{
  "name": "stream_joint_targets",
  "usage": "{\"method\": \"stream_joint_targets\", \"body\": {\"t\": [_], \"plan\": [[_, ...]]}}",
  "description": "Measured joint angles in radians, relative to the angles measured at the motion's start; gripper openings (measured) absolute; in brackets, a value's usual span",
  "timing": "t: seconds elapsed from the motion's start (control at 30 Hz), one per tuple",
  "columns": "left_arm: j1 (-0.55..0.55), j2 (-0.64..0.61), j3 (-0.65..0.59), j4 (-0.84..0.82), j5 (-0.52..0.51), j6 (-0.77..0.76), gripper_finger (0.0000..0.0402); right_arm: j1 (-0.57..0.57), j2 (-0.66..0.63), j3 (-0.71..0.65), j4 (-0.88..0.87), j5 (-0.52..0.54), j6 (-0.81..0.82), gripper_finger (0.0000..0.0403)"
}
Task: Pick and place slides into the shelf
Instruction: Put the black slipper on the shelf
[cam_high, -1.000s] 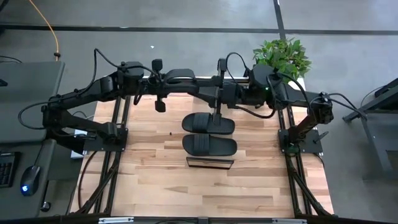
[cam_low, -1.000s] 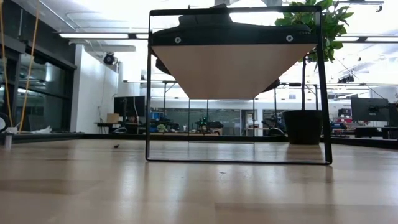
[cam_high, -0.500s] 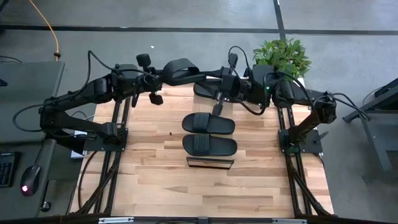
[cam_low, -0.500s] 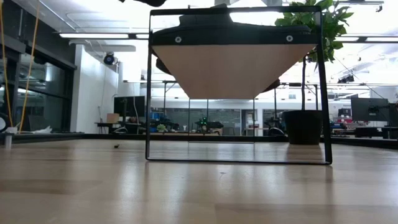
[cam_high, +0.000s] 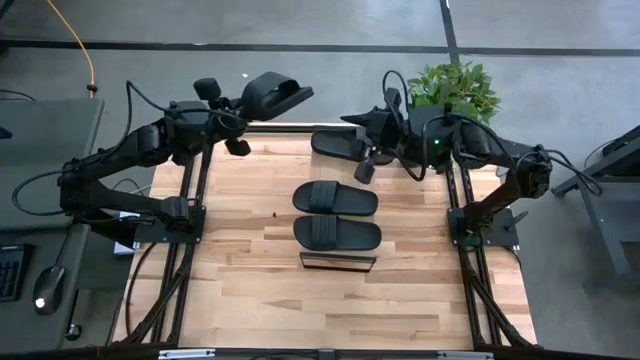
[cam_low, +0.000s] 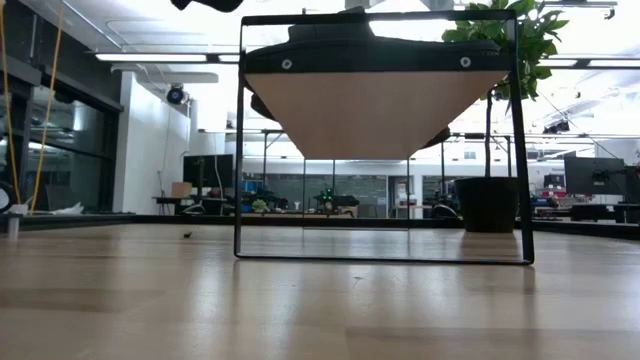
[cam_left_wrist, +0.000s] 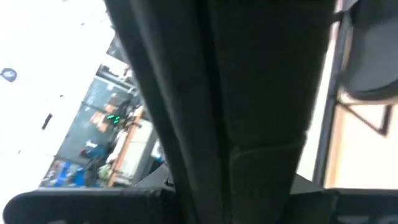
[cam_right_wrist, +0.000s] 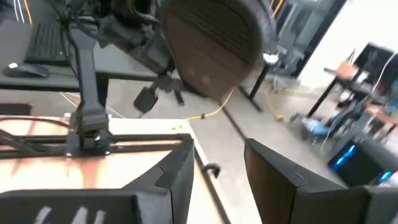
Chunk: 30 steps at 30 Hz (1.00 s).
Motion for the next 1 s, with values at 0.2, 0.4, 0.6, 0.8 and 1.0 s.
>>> {"method": "stream_joint_targets", "body": {"t": [0.2, 0.4, 0.6, 0.8, 1.0], "plan": [[0.000, -0.009, 0.001, -0.040, -0.093, 0.045, 0.0078, -0.048, -0.006, 0.000, -0.054, -0.126, 0.170, 0.0134], [0.000, -0.001, 0.000, -0.082, -0.156, 0.110, 0.0078, -0.120, -0.007, 0.000, -0.058, -0.337, 0.296, 0.0134], [-0.001, 0.005, 0.000, -0.041, -0.283, 0.236, 0.0078, -0.211, -0.007, 0.000, -0.031, -0.475, 0.406, 0.0135], [0.000, 0.018, 0.000, 0.129, -0.312, 0.414, 0.0078, -0.318, 0.002, 0.000, 0.035, -0.602, 0.515, 0.0135], [0.000, 0.062, 0.001, 0.316, -0.275, 0.607, 0.0078, -0.428, 0.017, 0.000, 0.060, -0.766, 0.601, 0.0136]]}}
